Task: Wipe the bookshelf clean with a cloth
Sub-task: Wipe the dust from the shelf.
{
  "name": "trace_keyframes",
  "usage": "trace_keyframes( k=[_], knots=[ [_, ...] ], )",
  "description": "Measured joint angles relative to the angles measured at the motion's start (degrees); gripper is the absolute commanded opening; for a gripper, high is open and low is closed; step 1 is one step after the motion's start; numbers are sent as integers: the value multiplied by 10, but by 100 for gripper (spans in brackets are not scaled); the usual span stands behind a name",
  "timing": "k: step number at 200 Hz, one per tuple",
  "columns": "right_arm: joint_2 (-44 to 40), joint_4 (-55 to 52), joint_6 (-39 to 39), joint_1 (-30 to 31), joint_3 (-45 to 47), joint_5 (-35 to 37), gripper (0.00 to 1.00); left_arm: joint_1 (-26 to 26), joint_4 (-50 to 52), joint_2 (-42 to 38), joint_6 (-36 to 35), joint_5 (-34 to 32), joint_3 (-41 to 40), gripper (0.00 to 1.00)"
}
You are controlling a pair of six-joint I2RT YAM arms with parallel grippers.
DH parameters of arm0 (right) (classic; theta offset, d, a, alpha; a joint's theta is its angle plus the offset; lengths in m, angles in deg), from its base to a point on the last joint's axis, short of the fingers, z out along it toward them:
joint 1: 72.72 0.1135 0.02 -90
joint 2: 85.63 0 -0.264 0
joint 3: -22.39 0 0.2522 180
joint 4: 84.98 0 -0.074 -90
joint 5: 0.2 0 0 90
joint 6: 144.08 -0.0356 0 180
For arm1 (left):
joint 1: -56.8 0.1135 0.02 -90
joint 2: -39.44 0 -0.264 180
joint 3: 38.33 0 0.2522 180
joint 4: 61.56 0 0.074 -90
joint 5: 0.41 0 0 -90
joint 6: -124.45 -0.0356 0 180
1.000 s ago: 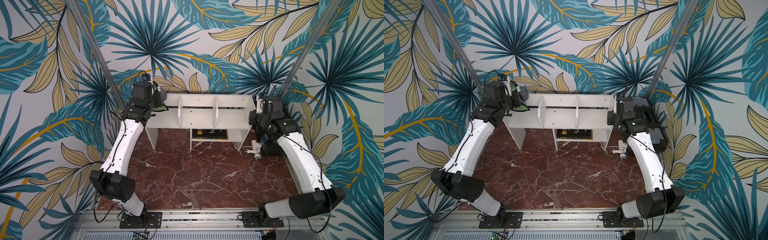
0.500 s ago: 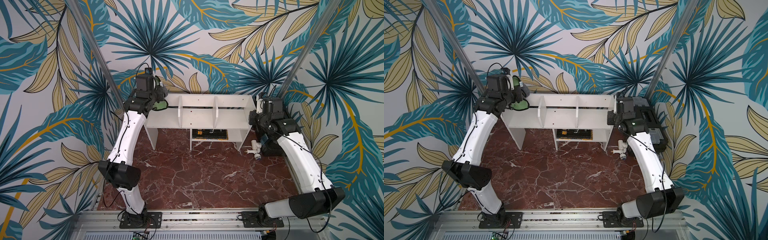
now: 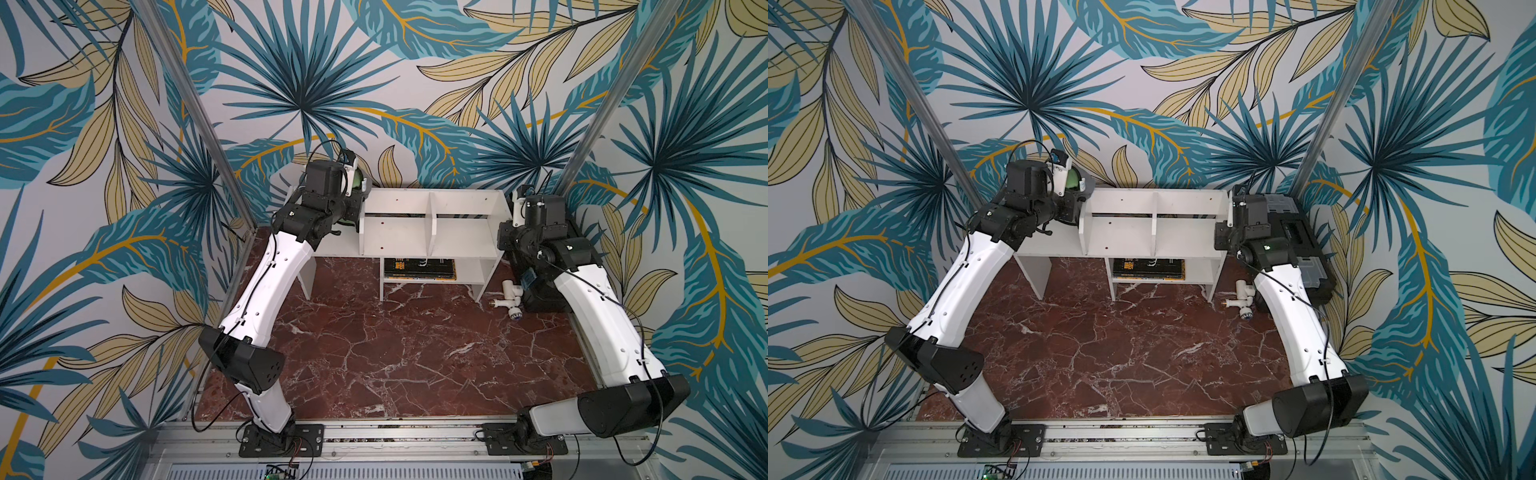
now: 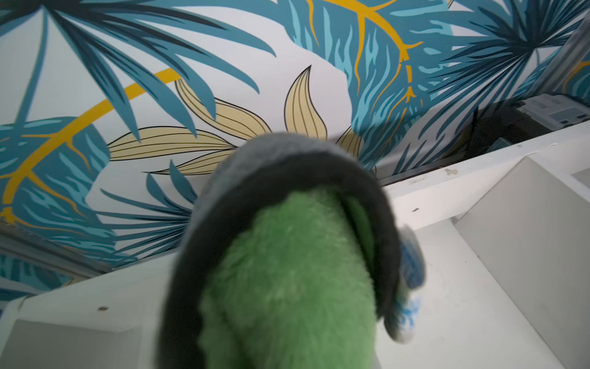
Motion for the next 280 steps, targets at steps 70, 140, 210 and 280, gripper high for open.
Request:
trace_keyframes(
  k=[70, 140, 210, 280],
  knots=[
    [0, 1, 0, 0, 1, -2, 0, 88, -58, -56, 27, -70, -188, 0],
    [-2, 5, 0, -1, 4, -2, 0, 40, -89, -82, 29, -94, -292, 0],
    [-5, 11, 0, -1, 11, -2, 0, 11, -91, -111, 46, -52, -314, 0],
    [-6, 11, 0, -1, 11, -3, 0, 110, -26, -36, 41, -73, -100, 0]
  ],
)
